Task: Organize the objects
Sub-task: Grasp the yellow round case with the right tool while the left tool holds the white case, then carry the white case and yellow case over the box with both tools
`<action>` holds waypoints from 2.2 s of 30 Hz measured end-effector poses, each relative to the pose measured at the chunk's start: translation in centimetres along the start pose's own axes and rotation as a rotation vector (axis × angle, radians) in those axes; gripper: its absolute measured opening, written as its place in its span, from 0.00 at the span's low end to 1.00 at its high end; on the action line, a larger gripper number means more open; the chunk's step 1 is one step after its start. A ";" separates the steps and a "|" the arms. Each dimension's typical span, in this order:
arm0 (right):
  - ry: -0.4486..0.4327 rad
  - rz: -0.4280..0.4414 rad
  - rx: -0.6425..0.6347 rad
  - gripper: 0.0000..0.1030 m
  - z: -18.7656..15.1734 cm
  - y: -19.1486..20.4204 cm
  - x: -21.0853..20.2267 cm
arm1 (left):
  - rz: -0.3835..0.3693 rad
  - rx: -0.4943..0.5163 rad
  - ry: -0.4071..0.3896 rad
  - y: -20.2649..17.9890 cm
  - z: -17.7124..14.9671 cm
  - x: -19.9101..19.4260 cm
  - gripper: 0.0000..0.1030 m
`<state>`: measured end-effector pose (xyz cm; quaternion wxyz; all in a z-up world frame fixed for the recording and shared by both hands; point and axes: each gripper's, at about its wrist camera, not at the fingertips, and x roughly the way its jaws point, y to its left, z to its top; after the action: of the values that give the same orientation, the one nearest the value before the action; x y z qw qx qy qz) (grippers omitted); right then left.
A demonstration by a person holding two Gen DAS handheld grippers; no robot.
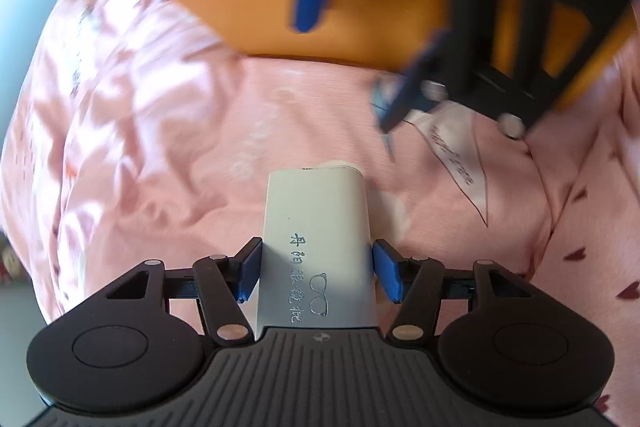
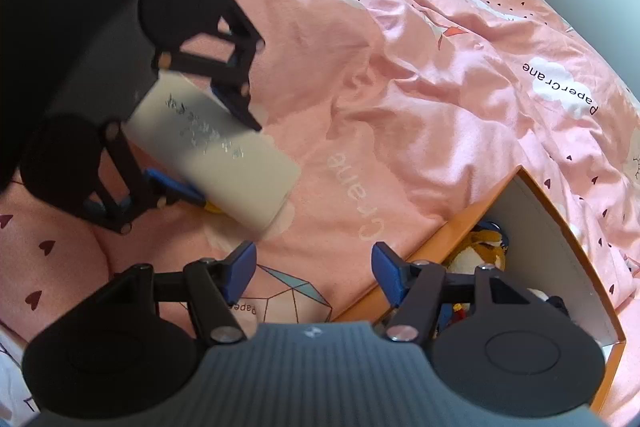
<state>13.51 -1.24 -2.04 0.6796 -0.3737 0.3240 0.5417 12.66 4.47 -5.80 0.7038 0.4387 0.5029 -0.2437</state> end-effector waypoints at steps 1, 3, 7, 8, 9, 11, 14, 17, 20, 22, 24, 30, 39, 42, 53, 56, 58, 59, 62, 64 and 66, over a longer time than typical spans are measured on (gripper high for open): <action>0.005 0.005 -0.002 0.63 0.1 0.0 0.0 | -0.006 -0.037 -0.002 0.8 -0.1 -0.3 0.66; 0.015 0.018 -0.009 0.60 0.3 0.1 0.1 | -0.015 -0.096 -0.009 1.7 -0.4 -1.0 0.66; 0.032 0.059 -0.041 0.54 1.1 1.1 0.8 | -0.032 -0.202 0.000 3.6 -0.8 -1.9 0.66; 0.034 0.074 -0.049 0.54 1.3 1.4 1.0 | -0.036 -0.230 0.009 3.9 -0.8 -2.0 0.66; 0.035 0.087 -0.054 0.54 1.6 1.6 1.3 | -0.040 -0.254 0.021 4.4 -1.0 -1.9 0.66; 0.041 0.116 -0.056 0.54 2.2 2.0 2.1 | -0.045 -0.299 0.058 5.0 -1.1 -1.8 0.66; 0.053 0.182 -0.016 0.54 3.3 2.1 3.6 | -0.053 -0.350 0.088 5.7 -1.8 -1.4 0.66; 0.066 0.250 -0.008 0.56 4.4 2.4 5.1 | -0.078 -0.379 0.092 6.2 -2.3 -1.1 0.66; 0.085 0.252 -0.071 0.60 5.2 3.4 6.7 | -0.101 -0.389 0.115 6.6 -2.4 -1.0 0.66; 0.095 0.255 -0.110 0.61 5.6 3.9 7.7 | -0.109 -0.385 0.133 6.8 -2.5 -0.8 0.66; 0.107 0.267 -0.138 0.61 5.9 4.2 8.6 | -0.116 -0.374 0.155 6.6 -2.6 -0.4 0.66; 0.143 0.294 -0.158 0.61 6.6 4.9 10.2 | -0.168 -0.360 0.222 6.6 -2.9 0.0 0.67; 0.176 0.274 -0.169 0.54 6.5 5.7 10.8 | -0.144 -0.370 0.185 5.8 -3.7 -0.7 0.66; 0.162 0.260 -0.149 0.54 6.3 5.7 10.1 | -0.132 -0.403 0.154 5.6 -4.1 -1.4 0.66; 0.054 0.211 -0.044 0.53 5.0 4.4 1.9 | -0.102 -0.470 0.025 4.6 -5.2 -6.1 0.66; 0.014 0.182 -0.013 0.53 4.5 3.8 -1.1 | -0.092 -0.461 -0.008 4.3 -4.5 -7.8 0.66; -0.014 0.154 -0.001 0.53 3.9 3.5 -3.2 | -0.078 -0.448 -0.037 4.1 -3.9 -9.1 0.66; -0.028 0.143 0.007 0.53 3.6 3.3 -4.2 | -0.074 -0.443 -0.050 4.0 -3.6 -9.7 0.66; -0.064 0.099 0.041 0.53 2.4 2.7 -7.3 | -0.061 -0.416 -0.091 3.3 -1.9 -11.4 0.66; -0.070 0.053 0.061 0.53 1.3 2.3 -9.0 | -0.059 -0.390 -0.119 3.2 -0.3 -11.7 0.66; -0.056 0.007 0.080 0.53 0.3 0.3 -10.2 | -0.061 -0.358 -0.152 2.5 1.0 -12.3 0.66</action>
<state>11.15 -5.97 6.71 0.7009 -0.3298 0.3278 0.5409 10.53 3.67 6.58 0.7987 0.2714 0.4968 -0.2041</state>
